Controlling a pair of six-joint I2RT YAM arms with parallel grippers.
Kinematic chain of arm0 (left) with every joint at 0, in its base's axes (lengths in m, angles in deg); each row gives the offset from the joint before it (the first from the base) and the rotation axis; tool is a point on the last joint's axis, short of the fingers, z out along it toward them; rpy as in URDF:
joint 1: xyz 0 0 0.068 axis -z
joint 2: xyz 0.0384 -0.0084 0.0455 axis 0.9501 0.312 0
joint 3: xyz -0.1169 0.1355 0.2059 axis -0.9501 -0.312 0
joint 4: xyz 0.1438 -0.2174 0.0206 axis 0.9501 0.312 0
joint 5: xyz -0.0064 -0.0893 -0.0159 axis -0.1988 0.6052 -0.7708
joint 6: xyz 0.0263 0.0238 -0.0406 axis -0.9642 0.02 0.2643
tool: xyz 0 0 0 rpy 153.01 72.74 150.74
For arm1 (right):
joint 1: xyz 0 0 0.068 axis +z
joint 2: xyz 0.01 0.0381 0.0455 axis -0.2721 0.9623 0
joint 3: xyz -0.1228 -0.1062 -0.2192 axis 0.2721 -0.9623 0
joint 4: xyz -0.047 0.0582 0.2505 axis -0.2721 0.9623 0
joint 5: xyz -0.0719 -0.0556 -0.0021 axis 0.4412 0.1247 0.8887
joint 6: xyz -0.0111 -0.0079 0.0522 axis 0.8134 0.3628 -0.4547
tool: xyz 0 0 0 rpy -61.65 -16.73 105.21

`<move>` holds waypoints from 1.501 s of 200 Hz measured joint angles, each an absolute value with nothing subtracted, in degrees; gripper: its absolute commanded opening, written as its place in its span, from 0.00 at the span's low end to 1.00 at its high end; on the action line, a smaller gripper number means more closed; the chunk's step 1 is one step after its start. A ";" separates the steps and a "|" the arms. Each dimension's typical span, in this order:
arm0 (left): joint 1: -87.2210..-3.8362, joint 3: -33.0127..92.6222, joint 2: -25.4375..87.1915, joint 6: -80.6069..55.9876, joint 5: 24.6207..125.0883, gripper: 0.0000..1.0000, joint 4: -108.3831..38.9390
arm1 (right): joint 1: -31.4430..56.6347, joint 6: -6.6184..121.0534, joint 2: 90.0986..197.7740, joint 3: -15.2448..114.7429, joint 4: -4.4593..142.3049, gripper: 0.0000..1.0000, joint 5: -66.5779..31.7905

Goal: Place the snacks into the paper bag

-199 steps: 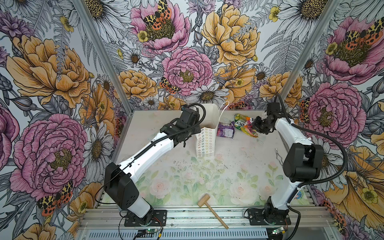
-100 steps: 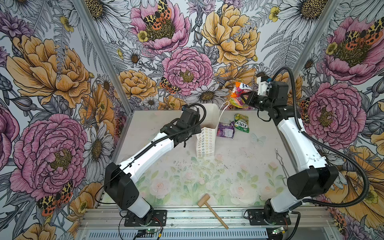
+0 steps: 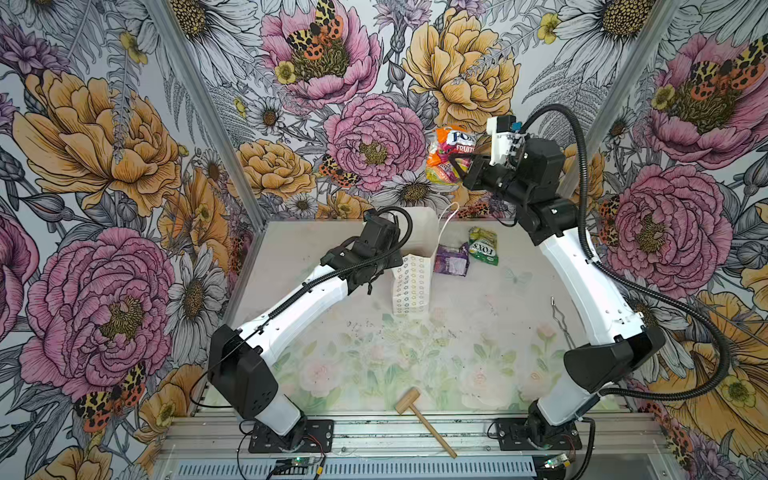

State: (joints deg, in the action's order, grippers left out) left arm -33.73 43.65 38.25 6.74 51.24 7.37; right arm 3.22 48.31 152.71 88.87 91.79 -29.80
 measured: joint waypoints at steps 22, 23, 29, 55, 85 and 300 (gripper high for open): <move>-33.73 43.63 38.25 6.74 51.24 0.00 7.37 | 5.01 48.92 154.76 88.90 91.77 0.00 -28.58; -33.73 43.63 38.25 6.74 51.24 0.00 7.37 | 5.05 48.92 154.85 88.90 91.77 0.00 -28.53; -33.73 43.65 38.25 6.74 51.24 0.00 7.34 | 5.42 49.01 155.40 88.90 91.82 0.00 -28.09; -33.73 43.63 38.23 6.74 51.24 0.00 7.37 | 7.11 50.08 156.78 88.59 92.27 0.00 -25.23; -33.69 43.60 38.21 6.77 51.24 0.00 7.34 | 8.53 52.44 156.82 88.00 93.17 0.00 -21.21; -33.67 43.28 38.10 6.77 51.24 0.00 6.91 | 16.70 65.51 157.56 81.25 102.81 0.00 0.28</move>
